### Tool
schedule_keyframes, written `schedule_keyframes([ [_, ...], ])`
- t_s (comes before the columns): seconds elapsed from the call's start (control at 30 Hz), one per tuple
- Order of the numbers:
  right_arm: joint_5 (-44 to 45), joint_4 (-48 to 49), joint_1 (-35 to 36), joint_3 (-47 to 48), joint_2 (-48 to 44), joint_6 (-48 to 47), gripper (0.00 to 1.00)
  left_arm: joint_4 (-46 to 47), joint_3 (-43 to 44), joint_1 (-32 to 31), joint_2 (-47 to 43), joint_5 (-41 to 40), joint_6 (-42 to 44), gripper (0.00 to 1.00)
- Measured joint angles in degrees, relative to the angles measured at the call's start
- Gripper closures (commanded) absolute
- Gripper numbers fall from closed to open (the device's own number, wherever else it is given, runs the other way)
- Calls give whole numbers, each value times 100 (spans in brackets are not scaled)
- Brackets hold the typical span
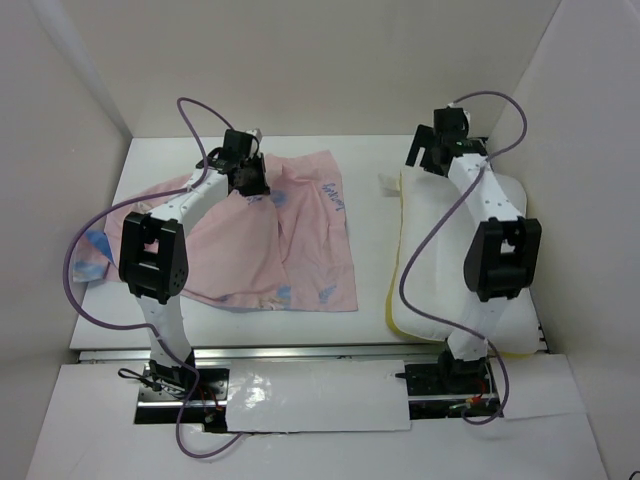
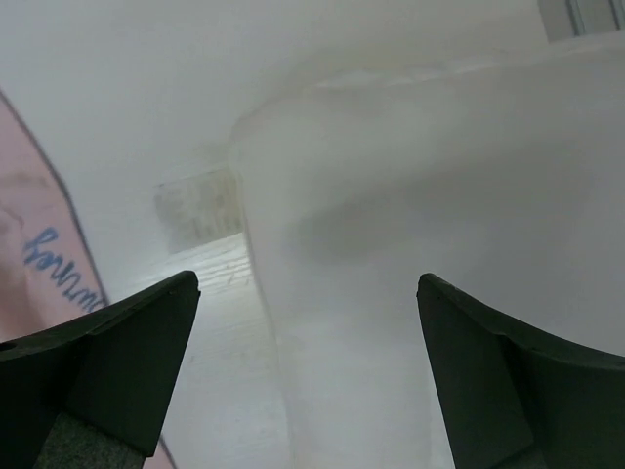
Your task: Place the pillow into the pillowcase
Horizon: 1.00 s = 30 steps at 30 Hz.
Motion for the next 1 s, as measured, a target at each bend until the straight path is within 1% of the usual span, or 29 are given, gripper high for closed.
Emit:
schedule_keyframes([
  [0.13, -162, 17, -219, 595, 1047, -33, 0, -109, 55, 0, 2, 2, 17, 100],
  [0.23, -350, 50, -179, 684, 1790, -208, 1, -199, 199, 0, 13, 0, 35, 100],
  [0.27, -350, 96, -151, 647, 1967, -299, 6, -216, 262, 0, 22, 2, 46, 100],
  [0.3, -341, 131, -122, 634, 2085, -402, 14, -219, 306, 0, 31, 2, 66, 100],
  [0.33, -337, 175, -101, 634, 2129, -490, 30, -225, 345, 0, 35, 4, 98, 100],
  [0.37, -339, 199, -90, 643, 2129, -597, 79, -227, 374, 0, 44, 9, 131, 100],
  [0.4, -337, 177, -87, 695, 2129, -684, 100, -238, 404, 2, 52, 33, 151, 100],
  [0.53, -479, 260, -20, 866, 2131, -914, 100, -330, 566, 0, 153, 109, 173, 100],
  [0.63, -442, 389, 295, 723, 1958, -1250, 100, -382, 603, 2, 195, 133, 173, 100],
  [0.73, -592, 616, 859, 240, 1423, -1639, 100, -404, 625, 7, 205, 188, 170, 100],
  [0.83, -852, 629, 1604, -247, 706, -1862, 100, -417, 625, 13, 205, 275, 170, 100],
  [0.93, -1211, 669, 2240, -426, 203, -2017, 100, -417, 603, 13, 188, 319, 162, 100],
  [1.0, -1412, 734, 2496, -431, 46, -2092, 100, -422, 542, 13, 131, 317, 151, 100],
])
